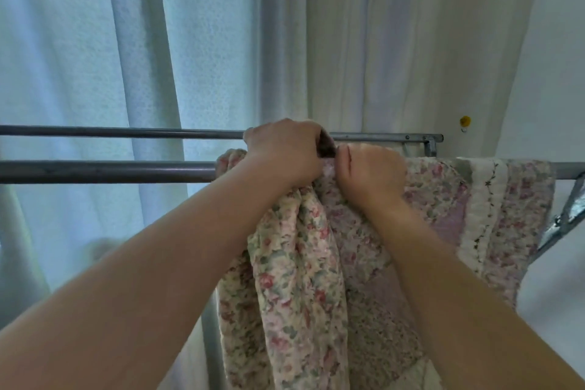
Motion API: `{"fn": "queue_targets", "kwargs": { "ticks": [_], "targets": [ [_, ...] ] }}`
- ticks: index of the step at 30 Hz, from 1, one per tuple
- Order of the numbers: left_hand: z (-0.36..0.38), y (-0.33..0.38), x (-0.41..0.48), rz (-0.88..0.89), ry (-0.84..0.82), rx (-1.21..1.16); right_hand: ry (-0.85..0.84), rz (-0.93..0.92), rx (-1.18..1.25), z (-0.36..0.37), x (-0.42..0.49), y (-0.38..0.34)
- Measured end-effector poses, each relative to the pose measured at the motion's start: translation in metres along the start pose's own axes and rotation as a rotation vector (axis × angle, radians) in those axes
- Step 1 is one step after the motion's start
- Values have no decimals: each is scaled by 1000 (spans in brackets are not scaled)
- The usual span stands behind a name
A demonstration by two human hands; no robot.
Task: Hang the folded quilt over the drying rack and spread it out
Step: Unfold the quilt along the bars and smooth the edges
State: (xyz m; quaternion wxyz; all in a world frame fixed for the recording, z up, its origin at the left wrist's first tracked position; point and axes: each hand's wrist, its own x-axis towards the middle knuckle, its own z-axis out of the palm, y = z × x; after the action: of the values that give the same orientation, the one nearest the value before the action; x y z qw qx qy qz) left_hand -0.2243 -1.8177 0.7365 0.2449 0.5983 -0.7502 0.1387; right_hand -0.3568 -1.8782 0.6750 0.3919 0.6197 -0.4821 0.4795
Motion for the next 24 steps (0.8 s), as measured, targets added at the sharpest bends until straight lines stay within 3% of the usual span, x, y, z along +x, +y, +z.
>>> {"fn": "queue_targets", "kwargs": {
  "ticks": [6, 24],
  "targets": [
    [-2, -15, -2, 98, 68, -20, -58, -42, -47, 1, 1, 9],
    [-38, -102, -25, -81, 44, 52, -40, -20, -29, -3, 0, 9]
  ]
}}
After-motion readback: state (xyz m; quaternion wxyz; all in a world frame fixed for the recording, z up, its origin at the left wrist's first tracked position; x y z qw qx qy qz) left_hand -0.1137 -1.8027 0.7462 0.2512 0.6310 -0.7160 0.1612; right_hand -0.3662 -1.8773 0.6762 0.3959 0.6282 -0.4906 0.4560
